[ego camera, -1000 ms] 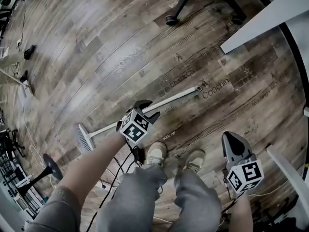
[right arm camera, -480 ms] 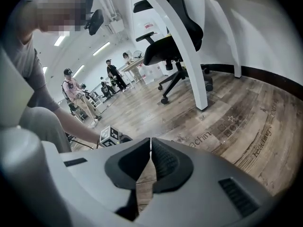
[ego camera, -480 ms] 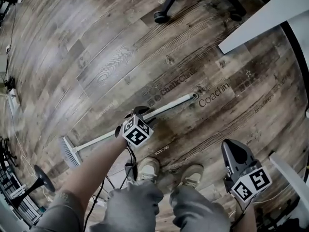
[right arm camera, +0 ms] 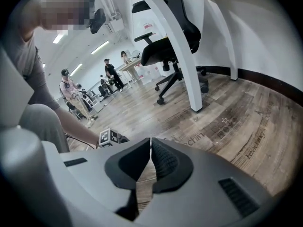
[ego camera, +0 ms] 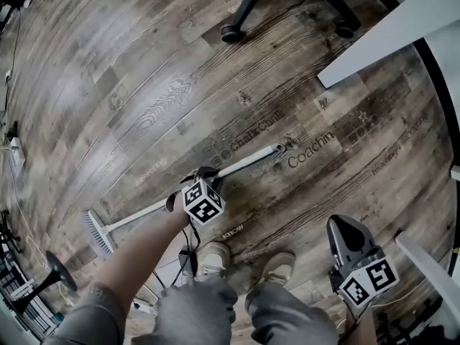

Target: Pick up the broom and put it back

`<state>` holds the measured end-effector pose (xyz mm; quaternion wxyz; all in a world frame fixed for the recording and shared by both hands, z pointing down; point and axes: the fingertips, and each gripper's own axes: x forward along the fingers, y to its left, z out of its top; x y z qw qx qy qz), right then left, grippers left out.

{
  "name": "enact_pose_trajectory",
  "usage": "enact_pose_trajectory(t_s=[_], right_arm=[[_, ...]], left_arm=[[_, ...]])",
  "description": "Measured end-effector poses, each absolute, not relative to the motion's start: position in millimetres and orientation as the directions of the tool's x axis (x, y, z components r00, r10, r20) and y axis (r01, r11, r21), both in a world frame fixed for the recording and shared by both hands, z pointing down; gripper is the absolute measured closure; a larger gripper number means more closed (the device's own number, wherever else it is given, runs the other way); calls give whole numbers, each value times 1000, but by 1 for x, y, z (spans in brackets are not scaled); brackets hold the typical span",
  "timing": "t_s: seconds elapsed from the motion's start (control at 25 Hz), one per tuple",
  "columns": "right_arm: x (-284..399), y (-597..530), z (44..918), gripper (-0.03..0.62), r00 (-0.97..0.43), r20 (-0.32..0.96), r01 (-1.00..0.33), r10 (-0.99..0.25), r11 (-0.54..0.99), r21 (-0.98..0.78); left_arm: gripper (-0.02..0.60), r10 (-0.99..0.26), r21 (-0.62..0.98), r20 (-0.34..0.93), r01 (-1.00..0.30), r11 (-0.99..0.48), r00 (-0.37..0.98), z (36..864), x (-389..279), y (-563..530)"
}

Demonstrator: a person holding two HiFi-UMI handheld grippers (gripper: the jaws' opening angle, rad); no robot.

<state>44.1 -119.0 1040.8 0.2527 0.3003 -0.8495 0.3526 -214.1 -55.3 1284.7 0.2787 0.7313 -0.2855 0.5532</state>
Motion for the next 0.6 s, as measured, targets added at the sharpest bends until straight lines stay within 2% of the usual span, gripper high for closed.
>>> enact_pose_trajectory(t_s=[0.12,0.24,0.6], right_arm=[[50,-122,1025,560,-679,640,-703,-359,572,-424],[59,-120,1006,560,-665,652,-716,-365,558,-419],[33,-90,902,560,-692,640,-691,-335,564,-451]], left_arm=[[495,-94,97,971,-719,-689,221,1272,-210,-55],[496,-146,76,958,-708,-702,248,1241,-199,-61],[497,-337,-5,896,-751,-660,290,1066,-215,-67]])
